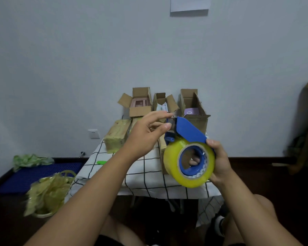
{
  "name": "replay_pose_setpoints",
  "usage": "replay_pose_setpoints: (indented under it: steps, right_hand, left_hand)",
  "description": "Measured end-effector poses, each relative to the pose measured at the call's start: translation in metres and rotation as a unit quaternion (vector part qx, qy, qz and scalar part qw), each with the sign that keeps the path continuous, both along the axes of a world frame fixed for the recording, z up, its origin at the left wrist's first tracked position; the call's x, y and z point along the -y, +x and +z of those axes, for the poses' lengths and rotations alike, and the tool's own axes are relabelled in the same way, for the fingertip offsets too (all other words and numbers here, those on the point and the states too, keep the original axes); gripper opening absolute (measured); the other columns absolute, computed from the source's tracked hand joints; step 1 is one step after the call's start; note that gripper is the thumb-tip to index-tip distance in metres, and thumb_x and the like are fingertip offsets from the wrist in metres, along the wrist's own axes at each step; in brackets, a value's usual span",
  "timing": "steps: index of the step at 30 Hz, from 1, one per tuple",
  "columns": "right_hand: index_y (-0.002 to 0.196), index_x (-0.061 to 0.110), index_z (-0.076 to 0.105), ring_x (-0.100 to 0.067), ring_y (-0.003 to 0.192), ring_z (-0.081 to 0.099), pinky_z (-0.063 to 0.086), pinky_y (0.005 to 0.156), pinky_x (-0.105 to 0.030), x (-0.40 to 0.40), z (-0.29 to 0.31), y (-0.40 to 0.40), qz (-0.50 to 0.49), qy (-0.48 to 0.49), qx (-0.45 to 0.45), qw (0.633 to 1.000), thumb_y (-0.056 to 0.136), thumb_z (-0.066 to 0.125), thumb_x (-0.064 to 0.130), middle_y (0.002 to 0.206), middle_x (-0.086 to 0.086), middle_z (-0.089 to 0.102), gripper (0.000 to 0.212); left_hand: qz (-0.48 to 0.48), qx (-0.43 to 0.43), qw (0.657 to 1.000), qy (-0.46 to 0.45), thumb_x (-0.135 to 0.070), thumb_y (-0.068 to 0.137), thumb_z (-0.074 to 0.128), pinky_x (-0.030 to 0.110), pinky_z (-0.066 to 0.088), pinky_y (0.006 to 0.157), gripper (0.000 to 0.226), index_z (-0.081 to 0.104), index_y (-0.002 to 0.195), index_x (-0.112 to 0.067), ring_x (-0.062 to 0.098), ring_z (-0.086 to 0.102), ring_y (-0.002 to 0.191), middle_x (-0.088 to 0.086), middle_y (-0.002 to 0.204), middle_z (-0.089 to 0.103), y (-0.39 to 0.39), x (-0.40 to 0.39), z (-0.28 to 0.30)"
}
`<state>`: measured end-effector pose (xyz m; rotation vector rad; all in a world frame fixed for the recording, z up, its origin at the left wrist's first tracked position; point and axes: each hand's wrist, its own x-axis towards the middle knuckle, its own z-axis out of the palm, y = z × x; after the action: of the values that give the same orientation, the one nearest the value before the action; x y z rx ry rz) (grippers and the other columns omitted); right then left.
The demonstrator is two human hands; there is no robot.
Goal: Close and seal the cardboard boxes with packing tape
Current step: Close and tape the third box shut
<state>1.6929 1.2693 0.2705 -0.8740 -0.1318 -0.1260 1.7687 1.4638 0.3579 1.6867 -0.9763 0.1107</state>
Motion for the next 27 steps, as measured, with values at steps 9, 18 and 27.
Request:
replay_pose_setpoints:
  steps: [9, 18, 27]
  right_hand:
    - [0.130, 0.007, 0.061, -0.031, 0.099, 0.067, 0.058, 0.080, -0.040, 0.005, 0.013, 0.004, -0.068, -0.143, 0.059, 0.986, 0.074, 0.072, 0.039, 0.113, -0.018, 0.067, 0.065]
    - [0.124, 0.031, 0.063, -0.014, 0.103, 0.065, 0.056, 0.074, -0.025, 0.000, 0.024, -0.003, -0.247, -0.339, 0.049, 0.907, 0.065, 0.074, 0.048, 0.116, 0.005, 0.064, 0.062]
    - [0.125, 0.041, 0.056, 0.002, 0.106, 0.059, 0.055, 0.073, -0.019, -0.005, 0.021, -0.005, -0.256, -0.395, 0.062, 0.880, 0.074, 0.075, 0.033, 0.118, 0.021, 0.057, 0.054]
  left_hand:
    - [0.070, -0.055, 0.995, -0.052, -0.013, 0.096, 0.060, 0.031, 0.055, 0.090, 0.021, 0.071, 0.111, -0.023, 0.008, 0.066, 0.103, -0.004, 0.118, 0.068, 0.007, -0.003, -0.018]
    - [0.055, -0.316, 0.932, -0.168, -0.022, 0.100, 0.041, 0.046, 0.053, 0.087, 0.028, 0.066, 0.092, -0.014, 0.023, 0.066, 0.087, 0.006, 0.099, 0.067, 0.013, 0.004, -0.029]
    - [0.083, -0.370, 0.895, -0.235, 0.000, 0.097, 0.049, 0.027, 0.058, 0.065, 0.021, 0.056, 0.109, -0.015, 0.013, 0.071, 0.070, 0.004, 0.073, 0.072, 0.016, 0.008, -0.026]
